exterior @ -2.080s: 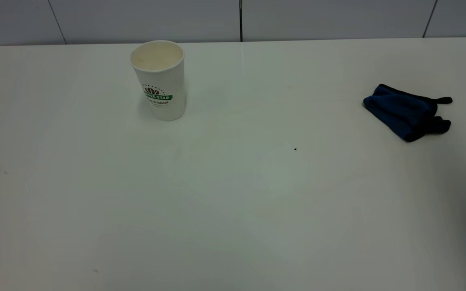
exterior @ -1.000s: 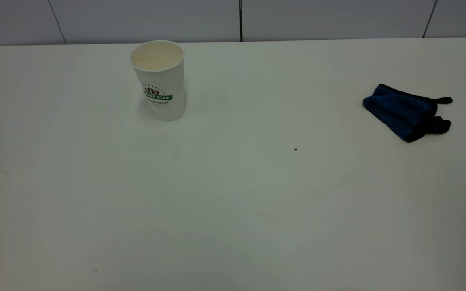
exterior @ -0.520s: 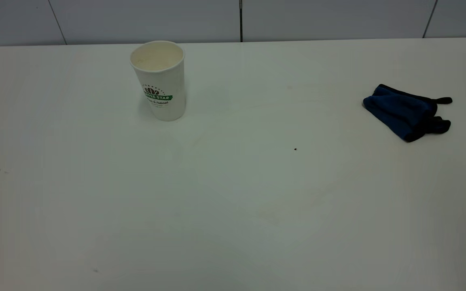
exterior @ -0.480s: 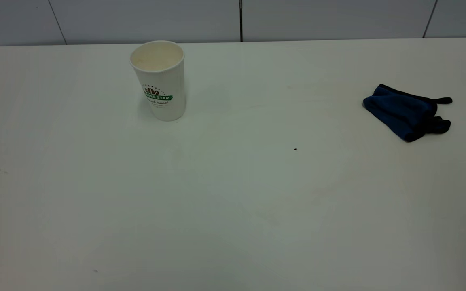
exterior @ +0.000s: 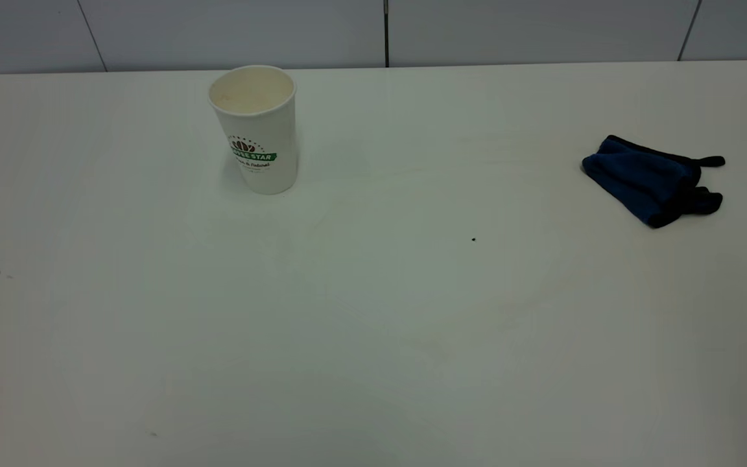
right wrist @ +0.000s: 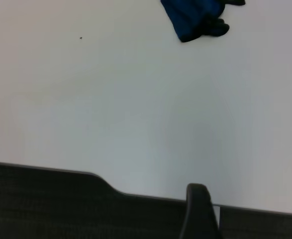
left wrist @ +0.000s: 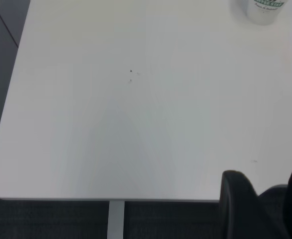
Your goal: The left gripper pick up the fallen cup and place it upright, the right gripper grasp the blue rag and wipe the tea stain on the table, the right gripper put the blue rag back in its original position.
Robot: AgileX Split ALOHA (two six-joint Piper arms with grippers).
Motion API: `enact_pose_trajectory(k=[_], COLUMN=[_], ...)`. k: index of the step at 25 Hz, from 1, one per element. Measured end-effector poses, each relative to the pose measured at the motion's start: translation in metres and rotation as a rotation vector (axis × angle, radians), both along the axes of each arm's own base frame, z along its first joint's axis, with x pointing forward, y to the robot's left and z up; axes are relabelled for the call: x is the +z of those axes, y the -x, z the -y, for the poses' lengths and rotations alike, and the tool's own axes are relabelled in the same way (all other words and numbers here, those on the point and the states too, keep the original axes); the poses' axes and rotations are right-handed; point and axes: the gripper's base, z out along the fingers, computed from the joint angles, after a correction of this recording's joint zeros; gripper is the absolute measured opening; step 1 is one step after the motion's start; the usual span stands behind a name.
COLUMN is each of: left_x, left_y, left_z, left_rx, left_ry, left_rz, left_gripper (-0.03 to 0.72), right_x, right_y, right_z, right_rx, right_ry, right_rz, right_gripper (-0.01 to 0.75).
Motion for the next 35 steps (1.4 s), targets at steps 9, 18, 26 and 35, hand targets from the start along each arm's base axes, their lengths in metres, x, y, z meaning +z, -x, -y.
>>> enact_pose_trajectory(k=[9,18,26,35], left_x=[0.0,0.0,0.0,0.0], left_y=[0.0,0.0,0.0,0.0], left_z=[0.0,0.0,0.0,0.0], left_rx=[0.0,0.0,0.0,0.0], left_ry=[0.0,0.0,0.0,0.0], left_rz=[0.0,0.0,0.0,0.0], left_gripper=[0.253,0.253,0.253,0.253], right_x=[-0.003,-0.003,-0.003,-0.003], right_y=[0.013,0.022,0.022,0.022], right_z=[0.001,0.001,0.001,0.001], right_rx=[-0.019,-0.023,-0.024,-0.024], right_ry=[-0.004,-0.003,-0.003,-0.003], right_rz=[0.114,0.174,0.174,0.174], right_gripper=[0.503,0.448,0.386,0.312])
